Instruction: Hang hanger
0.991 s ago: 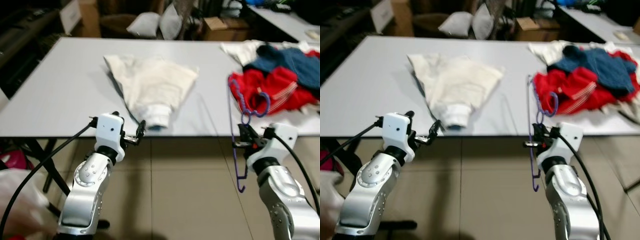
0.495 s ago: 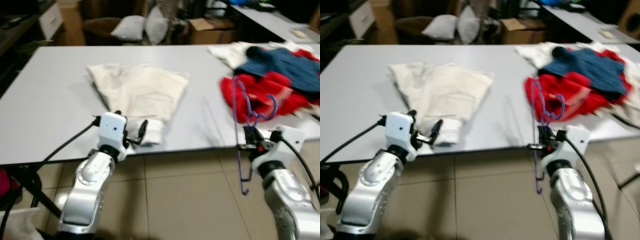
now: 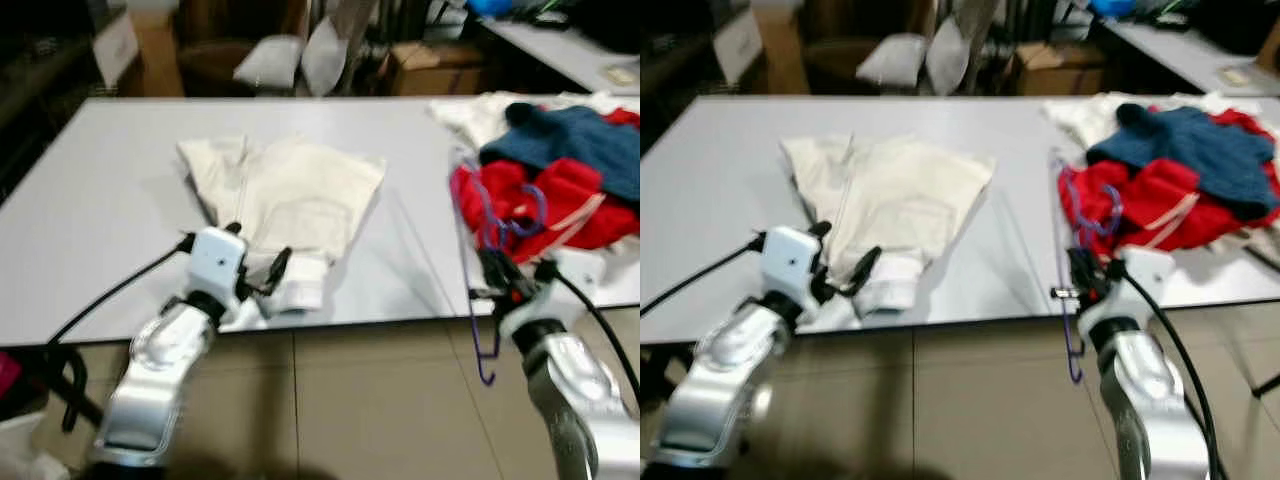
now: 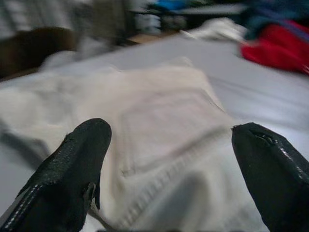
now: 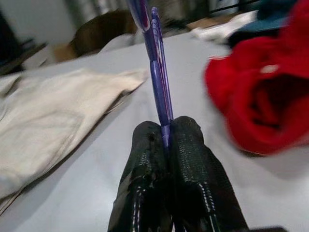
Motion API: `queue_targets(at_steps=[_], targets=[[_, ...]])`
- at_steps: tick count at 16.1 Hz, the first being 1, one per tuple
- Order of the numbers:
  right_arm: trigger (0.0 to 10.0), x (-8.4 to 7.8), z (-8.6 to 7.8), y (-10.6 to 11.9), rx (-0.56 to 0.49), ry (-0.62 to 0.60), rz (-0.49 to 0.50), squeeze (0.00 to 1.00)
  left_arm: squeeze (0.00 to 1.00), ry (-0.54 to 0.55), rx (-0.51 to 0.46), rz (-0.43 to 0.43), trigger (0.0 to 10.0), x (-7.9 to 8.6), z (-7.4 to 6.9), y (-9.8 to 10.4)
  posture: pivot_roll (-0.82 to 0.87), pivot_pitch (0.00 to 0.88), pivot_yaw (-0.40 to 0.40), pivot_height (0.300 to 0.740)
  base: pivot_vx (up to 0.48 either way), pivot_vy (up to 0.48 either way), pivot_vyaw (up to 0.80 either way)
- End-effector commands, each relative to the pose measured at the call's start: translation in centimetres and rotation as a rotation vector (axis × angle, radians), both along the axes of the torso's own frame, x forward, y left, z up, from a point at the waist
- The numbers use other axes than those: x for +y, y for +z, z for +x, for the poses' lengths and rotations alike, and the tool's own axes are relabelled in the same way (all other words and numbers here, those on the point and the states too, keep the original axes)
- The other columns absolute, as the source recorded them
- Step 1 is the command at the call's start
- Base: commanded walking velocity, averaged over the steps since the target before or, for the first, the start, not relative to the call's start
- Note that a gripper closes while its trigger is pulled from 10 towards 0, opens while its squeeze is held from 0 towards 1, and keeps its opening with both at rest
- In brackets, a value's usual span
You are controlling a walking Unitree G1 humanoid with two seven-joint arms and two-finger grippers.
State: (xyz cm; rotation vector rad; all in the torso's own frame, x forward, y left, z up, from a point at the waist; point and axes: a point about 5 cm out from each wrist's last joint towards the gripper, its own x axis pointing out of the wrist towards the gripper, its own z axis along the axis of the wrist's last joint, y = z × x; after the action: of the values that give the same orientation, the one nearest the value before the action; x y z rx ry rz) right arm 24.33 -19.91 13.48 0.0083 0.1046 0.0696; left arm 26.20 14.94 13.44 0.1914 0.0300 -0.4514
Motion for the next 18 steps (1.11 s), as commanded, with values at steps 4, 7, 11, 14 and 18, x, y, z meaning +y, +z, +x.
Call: queue_targets(at_steps=[4,7,11,14,18], targets=[[10.0,-2.1,-0.1,0.5,-0.007,0.081,-0.059,0.00,1.00,-0.261,0.009,0.201,10.0,-0.2,-1.2,-0.9,-0.01,0.000,-0.005,0.740,0.000,0.000,0.00],[10.0,-2.7,-0.5,1.0,-0.020,0.110,-0.066,0.00,1.00,-0.355,0.082,0.259,10.0,-0.5,-1.9,-2.4,-0.02,0.000,0.002,0.740,0.000,0.000,0.00],[10.0,-1.8,-1.2,0.4,-0.001,0.147,-0.046,0.00,0.00,-0.245,0.097,0.362,10.0,-0.8,-0.4,-3.6,-0.04,0.000,-0.008,0.740,0.000,0.000,0.00],[10.0,-1.0,-1.3,0.3,0.002,0.176,-0.038,0.00,0.00,-0.190,0.049,0.295,10.0,-1.5,0.1,-3.1,-0.04,0.000,-0.006,0.740,0.000,0.000,0.00],[10.0,-1.2,-1.4,0.0,0.007,0.177,-0.043,0.00,0.00,-0.165,0.062,0.256,1.3,-1.4,-0.2,-3.2,-0.04,0.000,-0.005,0.740,0.000,0.000,0.00]])
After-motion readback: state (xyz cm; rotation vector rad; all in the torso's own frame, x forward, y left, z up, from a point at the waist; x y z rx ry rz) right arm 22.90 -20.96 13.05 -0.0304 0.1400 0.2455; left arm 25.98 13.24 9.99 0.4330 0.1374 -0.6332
